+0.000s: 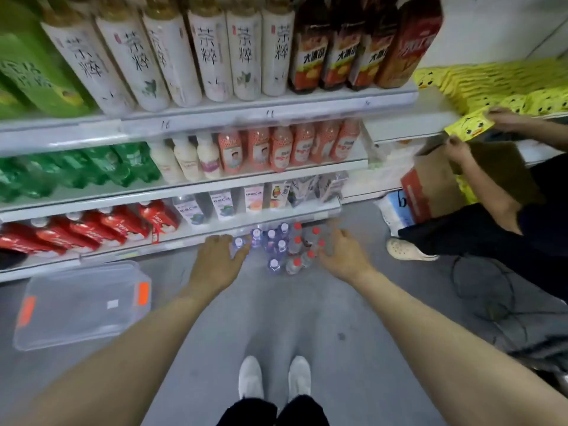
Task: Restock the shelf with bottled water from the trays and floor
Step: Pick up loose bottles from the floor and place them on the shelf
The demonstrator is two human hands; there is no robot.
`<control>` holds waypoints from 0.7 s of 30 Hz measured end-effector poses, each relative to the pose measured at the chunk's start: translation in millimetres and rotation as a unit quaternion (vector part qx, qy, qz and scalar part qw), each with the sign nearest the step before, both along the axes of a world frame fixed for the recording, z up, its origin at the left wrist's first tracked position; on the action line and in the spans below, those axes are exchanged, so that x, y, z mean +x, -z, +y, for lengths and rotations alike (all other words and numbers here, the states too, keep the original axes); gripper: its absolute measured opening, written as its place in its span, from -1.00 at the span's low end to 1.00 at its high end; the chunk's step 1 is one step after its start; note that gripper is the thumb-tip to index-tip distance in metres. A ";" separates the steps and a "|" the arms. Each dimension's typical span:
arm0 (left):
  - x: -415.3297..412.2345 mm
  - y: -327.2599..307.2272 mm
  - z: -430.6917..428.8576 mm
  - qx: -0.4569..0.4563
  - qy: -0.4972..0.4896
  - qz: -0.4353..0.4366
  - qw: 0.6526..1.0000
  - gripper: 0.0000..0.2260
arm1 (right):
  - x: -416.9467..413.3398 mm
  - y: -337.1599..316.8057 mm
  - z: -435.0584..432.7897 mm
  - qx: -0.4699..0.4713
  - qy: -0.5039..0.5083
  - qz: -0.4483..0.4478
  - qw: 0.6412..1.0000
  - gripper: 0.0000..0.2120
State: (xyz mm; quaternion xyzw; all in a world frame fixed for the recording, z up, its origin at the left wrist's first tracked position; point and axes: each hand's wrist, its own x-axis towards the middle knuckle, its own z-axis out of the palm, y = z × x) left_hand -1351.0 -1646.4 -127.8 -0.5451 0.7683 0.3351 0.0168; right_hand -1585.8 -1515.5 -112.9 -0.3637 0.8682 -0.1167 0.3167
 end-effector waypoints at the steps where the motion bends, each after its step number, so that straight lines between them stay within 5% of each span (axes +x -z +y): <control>1: 6.2 25.5 3.1 0.014 -0.009 -0.012 1.000 -0.56 | 1.1 24.2 2.9 0.007 0.001 -0.006 1.000 -0.47; 9: 28.7 231.7 32.4 0.120 -0.090 -0.050 0.987 -0.54 | 31.4 244.1 3.1 0.045 0.021 -0.105 0.993 -0.39; 14: 30.2 366.5 21.5 0.159 -0.152 -0.017 0.975 -0.49 | 44.9 383.3 -8.7 -0.018 0.027 -0.146 0.989 -0.25; 21: -8.3 533.0 -22.9 0.121 -0.217 0.091 0.964 -0.39 | 43.3 548.3 -37.1 -0.137 0.049 -0.092 0.985 0.03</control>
